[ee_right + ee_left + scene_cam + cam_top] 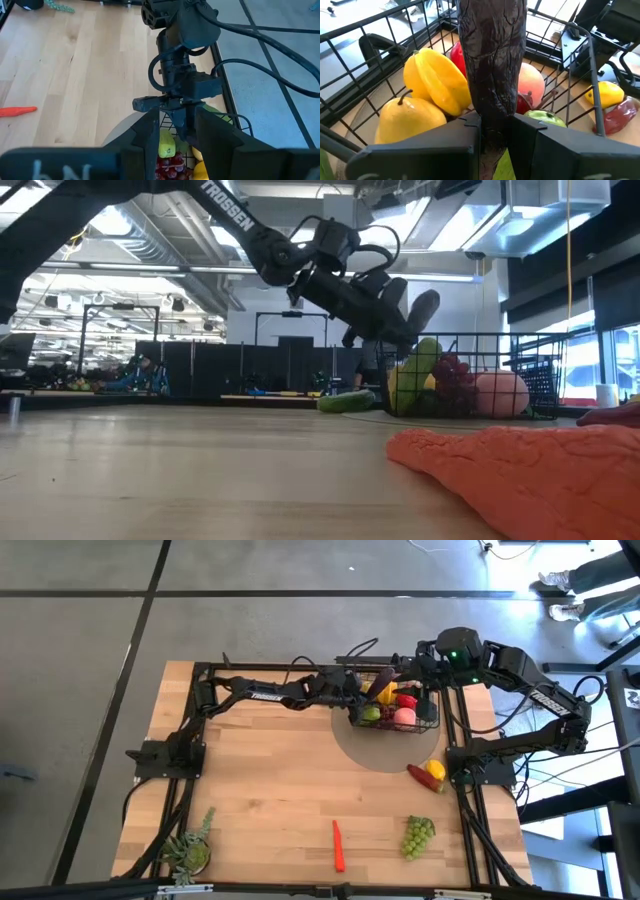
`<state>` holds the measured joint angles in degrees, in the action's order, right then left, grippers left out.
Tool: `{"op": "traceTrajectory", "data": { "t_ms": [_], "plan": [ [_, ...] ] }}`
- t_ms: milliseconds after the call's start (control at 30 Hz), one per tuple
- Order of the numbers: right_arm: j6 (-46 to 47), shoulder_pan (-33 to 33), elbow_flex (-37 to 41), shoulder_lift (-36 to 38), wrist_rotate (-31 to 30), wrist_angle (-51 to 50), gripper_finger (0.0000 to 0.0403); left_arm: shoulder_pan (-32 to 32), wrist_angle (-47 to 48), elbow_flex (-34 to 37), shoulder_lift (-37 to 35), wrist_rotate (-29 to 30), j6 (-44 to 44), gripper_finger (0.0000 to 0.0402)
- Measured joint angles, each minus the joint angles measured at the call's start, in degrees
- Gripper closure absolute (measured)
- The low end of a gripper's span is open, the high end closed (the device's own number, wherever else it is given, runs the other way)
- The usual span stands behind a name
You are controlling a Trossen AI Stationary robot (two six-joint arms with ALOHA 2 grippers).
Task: Build produce basket
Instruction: Put the violet eggplant into the black wire basket
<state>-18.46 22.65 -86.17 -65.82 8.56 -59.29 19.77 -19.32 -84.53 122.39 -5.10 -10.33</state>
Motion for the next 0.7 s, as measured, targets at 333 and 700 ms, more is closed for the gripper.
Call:
{"op": "traceTrajectory", "data": {
  "t_ms": [333, 700],
  "plan": [
    [0.2, 0.0, 0.0, 0.0, 0.0, -0.1, 0.0283, -0.1, 0.6, -0.1, -0.1, 0.2, -1.1, 0.0359],
    [0.4, 0.0, 0.0, -0.2, 0.1, -0.1, 0.0283, 0.0, 0.7, -0.1, -0.1, 0.2, -1.1, 0.0358]
  ]
}}
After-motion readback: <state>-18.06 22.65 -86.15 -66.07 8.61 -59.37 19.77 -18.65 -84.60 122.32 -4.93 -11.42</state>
